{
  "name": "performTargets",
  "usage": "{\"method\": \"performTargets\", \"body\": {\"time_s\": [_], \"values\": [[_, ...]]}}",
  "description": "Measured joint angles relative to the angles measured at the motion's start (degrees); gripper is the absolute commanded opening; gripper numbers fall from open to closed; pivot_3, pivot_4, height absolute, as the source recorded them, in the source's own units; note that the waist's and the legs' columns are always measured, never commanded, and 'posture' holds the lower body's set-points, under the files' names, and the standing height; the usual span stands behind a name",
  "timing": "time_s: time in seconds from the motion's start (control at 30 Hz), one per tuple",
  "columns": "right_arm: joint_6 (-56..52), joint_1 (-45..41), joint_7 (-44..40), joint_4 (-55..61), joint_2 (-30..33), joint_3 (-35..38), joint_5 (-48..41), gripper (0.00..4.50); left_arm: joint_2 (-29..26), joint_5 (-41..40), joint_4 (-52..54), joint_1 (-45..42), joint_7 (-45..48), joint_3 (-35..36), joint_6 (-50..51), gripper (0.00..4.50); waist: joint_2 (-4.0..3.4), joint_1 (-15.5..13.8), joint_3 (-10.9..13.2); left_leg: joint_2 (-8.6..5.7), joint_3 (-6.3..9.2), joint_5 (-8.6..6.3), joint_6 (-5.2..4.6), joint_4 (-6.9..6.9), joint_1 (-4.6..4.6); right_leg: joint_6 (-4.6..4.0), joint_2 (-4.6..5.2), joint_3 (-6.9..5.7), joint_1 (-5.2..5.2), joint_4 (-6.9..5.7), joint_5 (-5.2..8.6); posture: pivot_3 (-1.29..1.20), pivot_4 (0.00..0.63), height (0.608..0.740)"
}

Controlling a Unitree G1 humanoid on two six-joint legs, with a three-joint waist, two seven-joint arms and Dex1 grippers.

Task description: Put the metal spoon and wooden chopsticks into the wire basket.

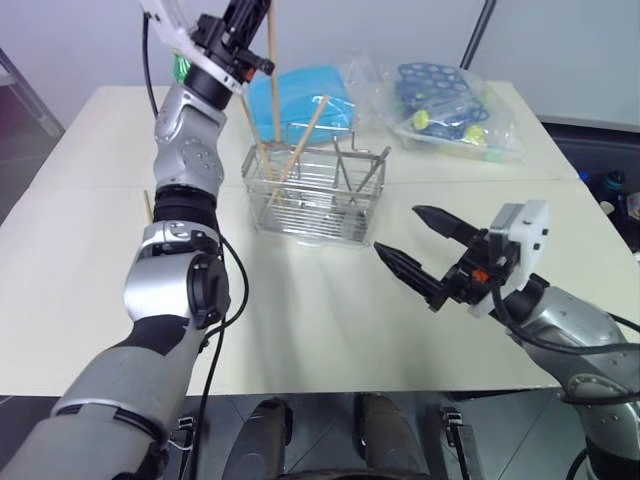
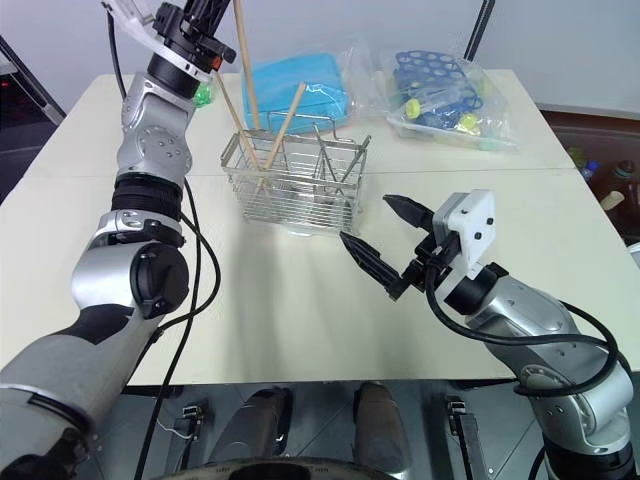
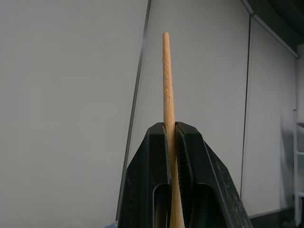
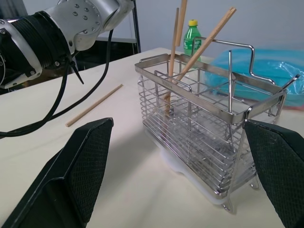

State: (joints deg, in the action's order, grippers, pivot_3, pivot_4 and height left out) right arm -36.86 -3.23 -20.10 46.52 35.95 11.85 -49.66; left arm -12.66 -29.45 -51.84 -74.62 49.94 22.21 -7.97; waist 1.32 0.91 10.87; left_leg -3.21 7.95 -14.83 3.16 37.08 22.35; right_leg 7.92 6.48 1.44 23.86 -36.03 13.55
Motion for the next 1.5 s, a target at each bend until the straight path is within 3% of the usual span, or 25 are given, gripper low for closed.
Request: {"method": "performTargets", "body": {"time_s": [1.0,1.1,1.3,1.5], "values": [[1.3,-4.5,-0.6,-2.9,-1.4,-2.5,3.8,4.5,2.1,2.7,12.2,14.8,-4.6,-5.8,5.1,0.04,-0.02,-0.1,0.0,-0.01,0.02,0.0,0.0,0.0,0.0,-0.01,0.0,0.01,0.0,0.0,0.0,0.0,0.15,0.74],[1.3,-4.6,-1.1,-3.0,-1.4,-2.4,3.9,4.5,2.1,2.7,12.2,15.4,-5.1,-6.1,5.1,1.08,-0.02,-0.1,0.0,0.0,0.02,0.0,0.0,0.0,0.0,0.0,0.0,0.01,0.0,0.0,0.0,0.0,0.15,0.74],[1.5,-5.3,-2.2,-4.2,-1.4,-2.4,4.4,4.5,2.1,2.8,12.6,16.0,-5.3,-6.5,5.0,4.13,-0.02,-0.1,0.0,0.0,0.02,0.0,0.0,0.0,0.0,0.0,0.0,0.01,0.0,0.01,0.0,0.0,0.15,0.74],[1.9,-5.4,-4.9,-6.3,-1.0,-2.4,4.8,4.5,1.0,2.6,14.2,15.5,-6.6,-6.8,6.4,4.13,-0.02,-0.1,0.0,0.0,0.02,0.0,0.0,0.0,0.0,0.0,0.0,0.01,0.0,0.0,0.0,0.0,0.15,0.74]]}}
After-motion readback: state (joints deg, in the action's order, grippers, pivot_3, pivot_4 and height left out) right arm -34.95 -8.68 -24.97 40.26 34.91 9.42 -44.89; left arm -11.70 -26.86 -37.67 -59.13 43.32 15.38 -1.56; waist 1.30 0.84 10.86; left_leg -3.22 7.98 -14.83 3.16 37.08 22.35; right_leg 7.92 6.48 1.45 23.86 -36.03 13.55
